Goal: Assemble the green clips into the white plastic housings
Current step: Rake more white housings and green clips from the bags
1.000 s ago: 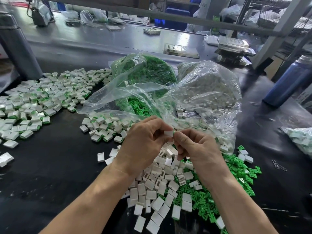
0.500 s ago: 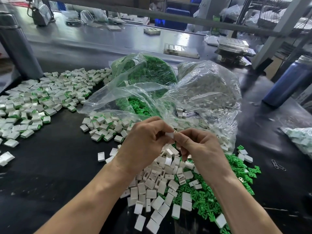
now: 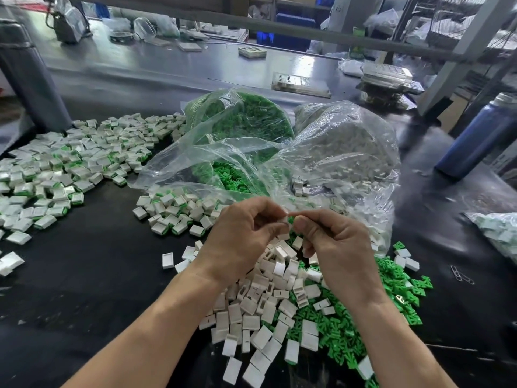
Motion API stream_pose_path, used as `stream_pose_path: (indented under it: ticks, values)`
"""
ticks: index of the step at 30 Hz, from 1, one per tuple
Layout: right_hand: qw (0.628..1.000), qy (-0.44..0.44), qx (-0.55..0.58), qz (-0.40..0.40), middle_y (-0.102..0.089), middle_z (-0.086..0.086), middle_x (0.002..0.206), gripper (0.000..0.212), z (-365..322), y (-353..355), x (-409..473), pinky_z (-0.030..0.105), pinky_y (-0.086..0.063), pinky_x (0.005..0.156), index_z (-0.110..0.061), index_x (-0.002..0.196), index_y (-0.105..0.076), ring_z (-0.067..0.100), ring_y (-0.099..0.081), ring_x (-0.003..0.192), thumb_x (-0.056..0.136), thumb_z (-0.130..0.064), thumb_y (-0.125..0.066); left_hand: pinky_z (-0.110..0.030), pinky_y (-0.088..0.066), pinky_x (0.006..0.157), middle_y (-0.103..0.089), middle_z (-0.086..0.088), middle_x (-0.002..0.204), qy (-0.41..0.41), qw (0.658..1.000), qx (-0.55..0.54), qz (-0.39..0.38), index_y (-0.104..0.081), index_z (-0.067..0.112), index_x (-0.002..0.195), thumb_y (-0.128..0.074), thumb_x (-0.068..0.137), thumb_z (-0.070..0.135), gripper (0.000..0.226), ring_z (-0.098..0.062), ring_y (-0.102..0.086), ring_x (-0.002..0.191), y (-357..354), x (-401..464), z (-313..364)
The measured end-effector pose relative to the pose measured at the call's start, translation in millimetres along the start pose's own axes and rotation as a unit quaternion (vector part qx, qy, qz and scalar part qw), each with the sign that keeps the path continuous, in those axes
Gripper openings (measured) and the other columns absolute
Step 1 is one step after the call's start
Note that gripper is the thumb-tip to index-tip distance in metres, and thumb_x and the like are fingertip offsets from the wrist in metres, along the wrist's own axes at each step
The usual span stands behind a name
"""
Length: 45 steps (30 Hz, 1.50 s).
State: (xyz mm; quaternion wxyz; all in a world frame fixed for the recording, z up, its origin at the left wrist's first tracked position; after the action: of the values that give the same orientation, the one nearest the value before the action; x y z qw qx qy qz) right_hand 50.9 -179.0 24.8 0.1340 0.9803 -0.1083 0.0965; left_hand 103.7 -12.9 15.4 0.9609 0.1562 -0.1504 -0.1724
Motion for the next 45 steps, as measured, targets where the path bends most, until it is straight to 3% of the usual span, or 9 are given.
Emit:
stream_pose_path:
  ticks: [4, 8, 11, 15, 24, 29, 34, 40, 45]
  values:
    - [0.996, -0.050, 0.072, -0.009, -0.064, 0.019, 0.069, 0.034, -1, -7, -1, 0.030, -0.041, 0.046, -0.018, 0.099, -0.078, 0.021, -0.052, 0.055, 0.102, -0.041, -0.054, -0.028, -0.061, 0.071, -0.068, 0.012, 0.089, -0.032, 0.999, 0.027, 0.032, -0.071, 0.027, 0.095, -0.082, 0.086, 0.020, 0.016, -0.011, -0.068, 0.079, 0, -1, 4]
    - [0.990, -0.104, 0.081, -0.044, -0.063, 0.011, 0.064, 0.066, 3, -15, -3, 0.031, -0.036, 0.043, -0.006, 0.085, -0.074, 0.025, -0.047, 0.054, 0.107, -0.057, -0.038, -0.031, -0.062, 0.078, -0.065, 0.015, 0.099, -0.070, 0.996, 0.020, 0.049, -0.071, 0.030, 0.092, -0.085, 0.084, 0.016, 0.021, -0.015, -0.071, 0.087, -4, -2, 8]
    - [0.989, -0.108, 0.087, -0.057, -0.062, 0.009, 0.062, 0.070, 1, -19, -6, 0.028, -0.036, 0.043, -0.006, 0.074, -0.069, 0.022, -0.047, 0.052, 0.106, -0.059, -0.036, -0.035, -0.063, 0.080, -0.064, 0.015, 0.102, -0.084, 0.995, 0.007, 0.048, -0.072, 0.028, 0.094, -0.083, 0.086, 0.016, 0.018, -0.019, -0.072, 0.090, -7, -3, 10]
    - [0.987, -0.119, 0.085, -0.060, -0.056, 0.006, 0.058, 0.075, -3, -21, -9, 0.025, -0.035, 0.041, -0.007, 0.069, -0.066, 0.019, -0.044, 0.050, 0.106, -0.061, -0.030, -0.025, -0.056, 0.082, -0.063, 0.017, 0.101, -0.095, 0.994, 0.034, 0.047, -0.071, 0.027, 0.096, -0.082, 0.088, 0.021, 0.015, -0.013, -0.064, 0.095, -6, -5, 17]
    - [0.978, -0.151, 0.142, -0.031, -0.037, 0.003, 0.056, 0.059, -6, -28, -7, 0.023, -0.028, 0.036, -0.022, 0.072, -0.067, 0.013, -0.033, 0.044, 0.111, -0.045, -0.030, -0.041, -0.054, 0.093, -0.066, 0.008, 0.107, -0.061, 0.998, 0.013, -0.005, -0.074, 0.017, 0.098, -0.079, 0.091, 0.016, 0.009, -0.012, -0.065, 0.100, -12, -6, 26]
    - [0.979, -0.140, 0.140, -0.039, -0.052, -0.011, 0.049, 0.051, -4, -28, -5, 0.015, -0.037, 0.039, -0.024, 0.085, -0.069, 0.000, -0.048, 0.043, 0.113, -0.042, -0.030, -0.043, -0.055, 0.093, -0.066, 0.008, 0.109, -0.062, 0.998, 0.005, -0.015, -0.072, 0.014, 0.099, -0.077, 0.093, 0.014, 0.008, -0.012, -0.066, 0.101, -12, -6, 29]
    - [0.978, -0.112, 0.172, -0.028, -0.060, -0.013, 0.051, 0.058, -9, -30, -5, 0.011, -0.040, 0.041, -0.028, 0.079, -0.074, -0.003, -0.055, 0.045, 0.114, -0.036, -0.028, -0.048, -0.058, 0.089, -0.066, 0.005, 0.113, -0.044, 0.998, -0.042, -0.024, -0.071, 0.012, 0.101, -0.075, 0.095, 0.015, 0.008, -0.018, -0.068, 0.098, -14, -6, 29]
    - [0.975, -0.130, 0.178, -0.038, -0.035, -0.003, 0.051, 0.062, -6, -30, -4, 0.022, -0.027, 0.038, -0.032, 0.071, -0.074, 0.013, -0.031, 0.045, 0.111, -0.046, -0.030, -0.050, -0.057, 0.091, -0.067, 0.007, 0.113, -0.031, 0.997, -0.058, -0.037, -0.072, 0.015, 0.098, -0.072, 0.097, 0.016, 0.002, -0.016, -0.069, 0.099, -11, -6, 27]
    - [0.978, -0.130, 0.161, -0.032, -0.037, -0.007, 0.051, 0.066, -10, -29, -4, 0.021, -0.030, 0.037, -0.039, 0.068, -0.076, 0.009, -0.032, 0.043, 0.112, -0.041, -0.027, -0.050, -0.057, 0.091, -0.069, 0.006, 0.109, -0.021, 0.998, -0.056, -0.036, -0.073, 0.017, 0.096, -0.073, 0.096, 0.018, 0.002, -0.020, -0.069, 0.096, -13, -6, 24]
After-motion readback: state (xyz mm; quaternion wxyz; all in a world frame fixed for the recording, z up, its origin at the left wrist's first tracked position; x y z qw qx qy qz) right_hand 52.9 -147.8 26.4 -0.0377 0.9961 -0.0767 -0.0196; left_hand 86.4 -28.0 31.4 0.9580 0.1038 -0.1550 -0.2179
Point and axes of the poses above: each hand's wrist, its own x-axis towards the middle knuckle, its own y-axis out of the back of the hand, z = x × y, the point moved 4 cm from there along x, towards the middle knuckle
